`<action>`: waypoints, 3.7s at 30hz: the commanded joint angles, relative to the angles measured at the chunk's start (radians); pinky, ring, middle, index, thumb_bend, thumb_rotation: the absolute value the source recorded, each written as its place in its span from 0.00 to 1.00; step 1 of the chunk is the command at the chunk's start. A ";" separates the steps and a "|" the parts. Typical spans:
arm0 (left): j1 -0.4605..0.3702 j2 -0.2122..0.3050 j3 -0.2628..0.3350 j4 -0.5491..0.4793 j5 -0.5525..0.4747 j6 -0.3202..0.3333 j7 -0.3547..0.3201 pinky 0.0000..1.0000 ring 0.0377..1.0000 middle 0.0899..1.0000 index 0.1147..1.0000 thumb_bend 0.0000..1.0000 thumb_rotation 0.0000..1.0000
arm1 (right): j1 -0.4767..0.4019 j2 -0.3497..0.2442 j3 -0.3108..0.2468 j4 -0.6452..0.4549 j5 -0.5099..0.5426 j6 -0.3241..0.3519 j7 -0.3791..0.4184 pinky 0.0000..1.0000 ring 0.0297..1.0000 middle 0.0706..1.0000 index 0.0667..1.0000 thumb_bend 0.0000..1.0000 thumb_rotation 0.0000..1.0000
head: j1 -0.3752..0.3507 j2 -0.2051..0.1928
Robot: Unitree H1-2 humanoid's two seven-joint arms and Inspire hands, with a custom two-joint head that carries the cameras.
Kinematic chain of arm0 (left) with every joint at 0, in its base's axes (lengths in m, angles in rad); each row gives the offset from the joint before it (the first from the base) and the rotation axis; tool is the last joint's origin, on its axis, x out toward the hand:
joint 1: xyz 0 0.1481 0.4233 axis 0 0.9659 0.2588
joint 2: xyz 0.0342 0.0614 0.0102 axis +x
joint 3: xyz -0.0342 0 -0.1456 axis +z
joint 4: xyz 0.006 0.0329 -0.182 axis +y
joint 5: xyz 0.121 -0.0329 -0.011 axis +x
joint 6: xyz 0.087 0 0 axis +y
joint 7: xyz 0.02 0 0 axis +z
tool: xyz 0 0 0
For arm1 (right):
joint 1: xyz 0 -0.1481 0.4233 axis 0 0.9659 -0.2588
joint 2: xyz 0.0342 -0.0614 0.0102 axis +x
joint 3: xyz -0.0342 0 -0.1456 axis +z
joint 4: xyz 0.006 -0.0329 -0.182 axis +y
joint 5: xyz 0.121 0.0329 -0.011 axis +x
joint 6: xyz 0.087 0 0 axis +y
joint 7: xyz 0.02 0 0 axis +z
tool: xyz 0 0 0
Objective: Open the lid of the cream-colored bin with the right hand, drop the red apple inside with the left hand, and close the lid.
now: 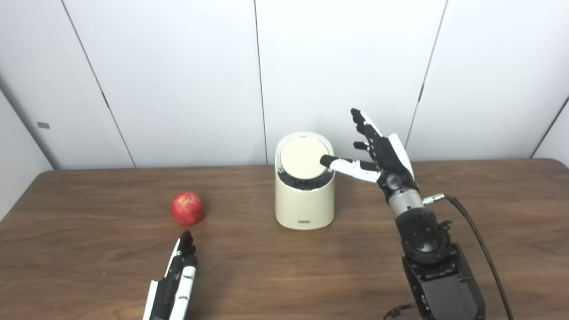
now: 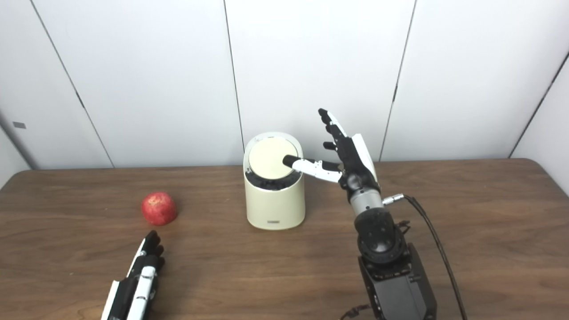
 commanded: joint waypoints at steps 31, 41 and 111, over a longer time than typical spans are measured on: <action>0.025 -0.041 -0.037 -0.018 0.029 -0.022 0.034 1.00 1.00 1.00 1.00 0.35 0.87 | -0.236 -0.055 0.131 0.294 -0.178 -0.132 -0.023 0.82 0.90 0.91 0.92 0.93 0.26 | 0.025 0.020; 0.022 -0.045 -0.037 -0.012 0.042 -0.025 0.042 1.00 1.00 1.00 1.00 0.34 0.88 | -0.234 -0.071 0.148 0.317 -0.200 -0.161 -0.017 0.83 0.90 0.91 0.91 0.94 0.23 | 0.028 0.024; 0.001 -0.012 0.005 -0.005 -0.015 -0.017 0.009 1.00 0.99 0.99 1.00 0.44 1.00 | 0.496 -0.003 -0.214 -0.212 0.489 -0.165 0.137 1.00 1.00 1.00 0.98 0.56 1.00 | -0.009 0.094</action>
